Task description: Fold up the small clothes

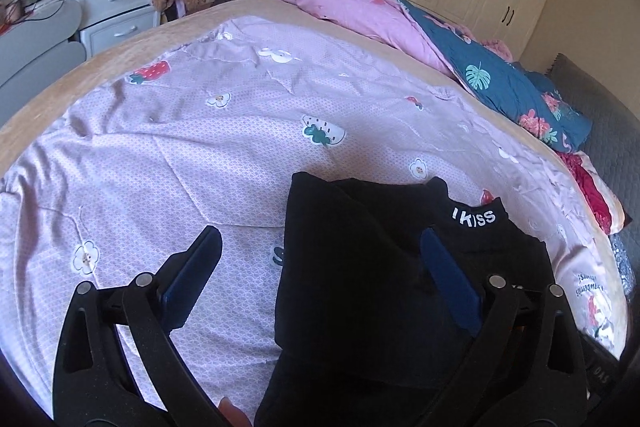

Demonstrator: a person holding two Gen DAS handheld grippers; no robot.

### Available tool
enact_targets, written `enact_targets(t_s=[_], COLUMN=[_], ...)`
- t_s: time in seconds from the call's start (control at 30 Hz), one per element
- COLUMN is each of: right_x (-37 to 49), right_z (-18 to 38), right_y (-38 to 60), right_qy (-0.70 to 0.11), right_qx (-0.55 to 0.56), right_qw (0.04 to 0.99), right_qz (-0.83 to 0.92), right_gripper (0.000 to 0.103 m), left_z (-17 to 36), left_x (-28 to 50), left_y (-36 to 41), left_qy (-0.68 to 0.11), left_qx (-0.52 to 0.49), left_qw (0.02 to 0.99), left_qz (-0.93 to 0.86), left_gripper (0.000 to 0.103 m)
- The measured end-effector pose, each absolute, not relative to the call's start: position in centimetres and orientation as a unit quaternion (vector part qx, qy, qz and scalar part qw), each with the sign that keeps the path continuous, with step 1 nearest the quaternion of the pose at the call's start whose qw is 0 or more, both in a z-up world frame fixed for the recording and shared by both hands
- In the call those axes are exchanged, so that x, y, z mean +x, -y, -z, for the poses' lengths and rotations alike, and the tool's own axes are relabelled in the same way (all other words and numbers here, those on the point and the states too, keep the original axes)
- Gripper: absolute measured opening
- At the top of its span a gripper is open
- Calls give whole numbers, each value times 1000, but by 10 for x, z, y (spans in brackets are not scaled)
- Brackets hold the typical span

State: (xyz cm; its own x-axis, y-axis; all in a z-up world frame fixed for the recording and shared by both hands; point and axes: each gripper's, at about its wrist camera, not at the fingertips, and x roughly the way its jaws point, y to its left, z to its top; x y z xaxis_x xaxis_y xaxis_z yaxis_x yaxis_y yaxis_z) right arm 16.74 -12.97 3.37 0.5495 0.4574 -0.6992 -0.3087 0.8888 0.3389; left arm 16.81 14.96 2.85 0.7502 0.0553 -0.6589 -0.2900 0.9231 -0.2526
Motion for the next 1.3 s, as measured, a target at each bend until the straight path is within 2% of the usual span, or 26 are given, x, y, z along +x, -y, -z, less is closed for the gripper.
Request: enact_targets(t_s=[0.33, 0.73, 1.03, 1.17, 1.23, 1.27, 1.3], right_x=[176, 186, 188, 192, 194, 195, 196], right_z=[-65, -43, -31, -26, -25, -24, -23], right_y=[147, 155, 157, 162, 167, 170, 173], right_qy=[-353, -377, -396, -410, -412, -415, -417], right_qx=[44, 22, 12, 23, 31, 38, 41], right_qw=[914, 913, 907, 902, 902, 901, 901], right_qz=[-193, -156, -145, -132, -126, -120, -117], right_gripper=[10, 9, 10, 19, 27, 42, 50], left_z=[-25, -18, 13, 25, 28, 29, 30], left_x=[169, 172, 194, 201, 202, 203, 204], left_y=[-155, -160, -157, -153, -151, -149, -149], left_qy=[-345, -355, -403, -424, -428, -429, -430], left_qx=[-179, -191, -205, -201, -198, -197, -196], left_qw=[916, 910, 889, 880, 879, 879, 879], left_qz=[-97, -96, -77, -69, -66, -64, -62], left_gripper=[93, 93, 93, 93, 85, 83, 79])
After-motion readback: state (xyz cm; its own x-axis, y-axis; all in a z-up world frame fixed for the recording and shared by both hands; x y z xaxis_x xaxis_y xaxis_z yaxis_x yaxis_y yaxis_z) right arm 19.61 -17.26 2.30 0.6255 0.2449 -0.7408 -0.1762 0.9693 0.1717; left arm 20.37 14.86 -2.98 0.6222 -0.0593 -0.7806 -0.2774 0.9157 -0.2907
